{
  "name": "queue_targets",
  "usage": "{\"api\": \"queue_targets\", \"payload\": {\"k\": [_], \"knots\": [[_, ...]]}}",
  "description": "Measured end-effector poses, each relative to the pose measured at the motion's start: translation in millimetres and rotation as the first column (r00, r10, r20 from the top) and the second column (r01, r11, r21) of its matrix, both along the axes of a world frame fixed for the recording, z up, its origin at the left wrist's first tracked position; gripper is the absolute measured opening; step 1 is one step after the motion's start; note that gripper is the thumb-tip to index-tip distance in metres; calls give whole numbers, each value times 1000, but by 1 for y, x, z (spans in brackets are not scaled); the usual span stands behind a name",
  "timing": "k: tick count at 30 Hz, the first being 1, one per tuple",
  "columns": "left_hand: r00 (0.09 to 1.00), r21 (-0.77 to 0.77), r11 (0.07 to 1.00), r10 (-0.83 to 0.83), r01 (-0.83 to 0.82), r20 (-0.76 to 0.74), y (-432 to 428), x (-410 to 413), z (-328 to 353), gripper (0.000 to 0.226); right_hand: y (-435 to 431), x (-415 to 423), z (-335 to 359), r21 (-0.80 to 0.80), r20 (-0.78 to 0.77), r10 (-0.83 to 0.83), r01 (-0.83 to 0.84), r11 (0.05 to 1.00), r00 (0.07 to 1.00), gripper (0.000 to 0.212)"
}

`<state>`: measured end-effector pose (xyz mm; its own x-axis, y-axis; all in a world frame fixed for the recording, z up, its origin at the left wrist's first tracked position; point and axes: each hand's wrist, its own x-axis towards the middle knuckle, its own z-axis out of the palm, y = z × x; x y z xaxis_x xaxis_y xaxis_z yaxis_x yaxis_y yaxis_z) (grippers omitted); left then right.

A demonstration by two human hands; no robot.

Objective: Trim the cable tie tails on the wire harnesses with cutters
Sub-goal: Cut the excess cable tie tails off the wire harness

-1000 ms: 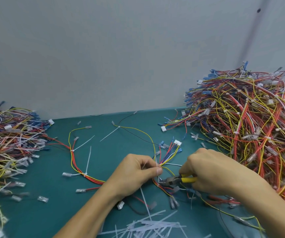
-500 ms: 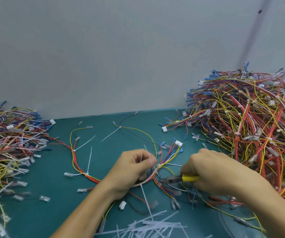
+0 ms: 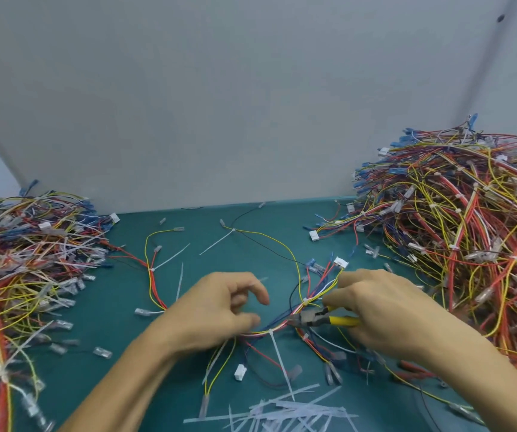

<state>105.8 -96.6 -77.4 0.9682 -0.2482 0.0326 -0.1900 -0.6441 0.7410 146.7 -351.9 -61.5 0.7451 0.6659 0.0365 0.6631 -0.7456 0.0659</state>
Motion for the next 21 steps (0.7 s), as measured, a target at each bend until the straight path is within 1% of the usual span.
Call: {"api": "queue_targets", "payload": {"k": [2,4,7,10,11,15,18,21], "knots": [[997,106,991,-77,77,-9,-8,-2,-4,29,-1,1,-1,6,-1,7,-7,1000,1000,34],[994,175,979,-108,103,20,-14,-2,-9,32,-2,2,-1,5,-12,15,-15,1000,1000,31],[990,156,983,-108,93,90,-15,-1,-12,28,-2,2,-1,3,-23,11,-11,1000,1000,32],[980,133,988,-105,83,170,-17,-1,-15,11,0,3,-1,-10,-31,11,-11,1000,999,33],[982,115,991,-83,64,172,-17,-1,-16,7,1,4,0,-9,-32,12,-13,1000,999,33],[999,13,1000,1,-2,38,-15,4,-17,11,6,5,2,-22,-8,12,-12,1000,1000,38],[1000,-1,1000,-13,13,-25,-13,7,-17,8,9,4,2,-45,3,0,0,999,1000,38],[999,-39,999,-33,31,-40,-11,8,-16,10,10,4,1,-58,-10,-12,11,998,1000,37]]}}
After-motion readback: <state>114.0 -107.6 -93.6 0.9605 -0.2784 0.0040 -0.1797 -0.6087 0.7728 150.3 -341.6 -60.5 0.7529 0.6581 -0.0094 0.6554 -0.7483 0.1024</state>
